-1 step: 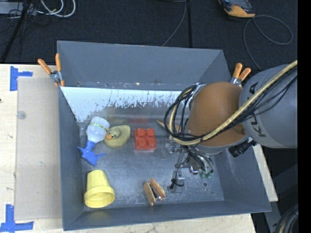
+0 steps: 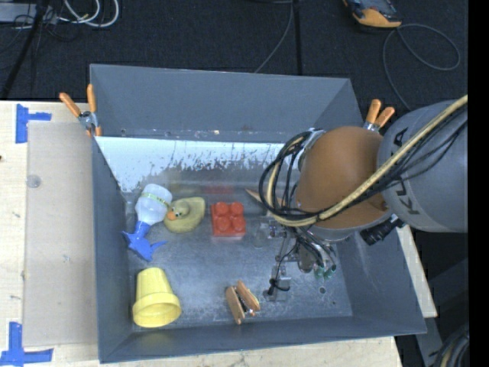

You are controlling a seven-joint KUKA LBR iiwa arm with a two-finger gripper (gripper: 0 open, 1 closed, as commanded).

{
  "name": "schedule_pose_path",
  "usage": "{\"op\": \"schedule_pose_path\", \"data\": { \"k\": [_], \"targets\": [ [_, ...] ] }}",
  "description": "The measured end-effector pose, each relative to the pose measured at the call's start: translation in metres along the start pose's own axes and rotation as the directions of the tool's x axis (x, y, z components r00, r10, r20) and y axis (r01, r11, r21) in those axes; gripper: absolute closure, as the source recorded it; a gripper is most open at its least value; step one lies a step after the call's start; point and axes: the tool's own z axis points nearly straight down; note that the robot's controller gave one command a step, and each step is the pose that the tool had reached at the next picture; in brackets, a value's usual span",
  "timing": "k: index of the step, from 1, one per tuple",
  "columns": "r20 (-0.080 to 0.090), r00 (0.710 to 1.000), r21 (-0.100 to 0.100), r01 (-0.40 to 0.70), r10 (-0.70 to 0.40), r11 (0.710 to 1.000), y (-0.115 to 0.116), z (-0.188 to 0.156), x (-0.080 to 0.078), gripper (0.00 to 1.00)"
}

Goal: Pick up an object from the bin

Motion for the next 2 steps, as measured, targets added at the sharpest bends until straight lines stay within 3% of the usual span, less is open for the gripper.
{"op": "schedule_pose_path", "data": {
  "k": [1,2],
  "targets": [
    [-0.002,0.997,0.0,-0.071,0.071,0.997,0.022,0.067,0.013,0.0],
    [-0.001,0.997,-0.002,-0.075,0.075,0.997,0.029,0.108,0.014,0.0]
  ]
}}
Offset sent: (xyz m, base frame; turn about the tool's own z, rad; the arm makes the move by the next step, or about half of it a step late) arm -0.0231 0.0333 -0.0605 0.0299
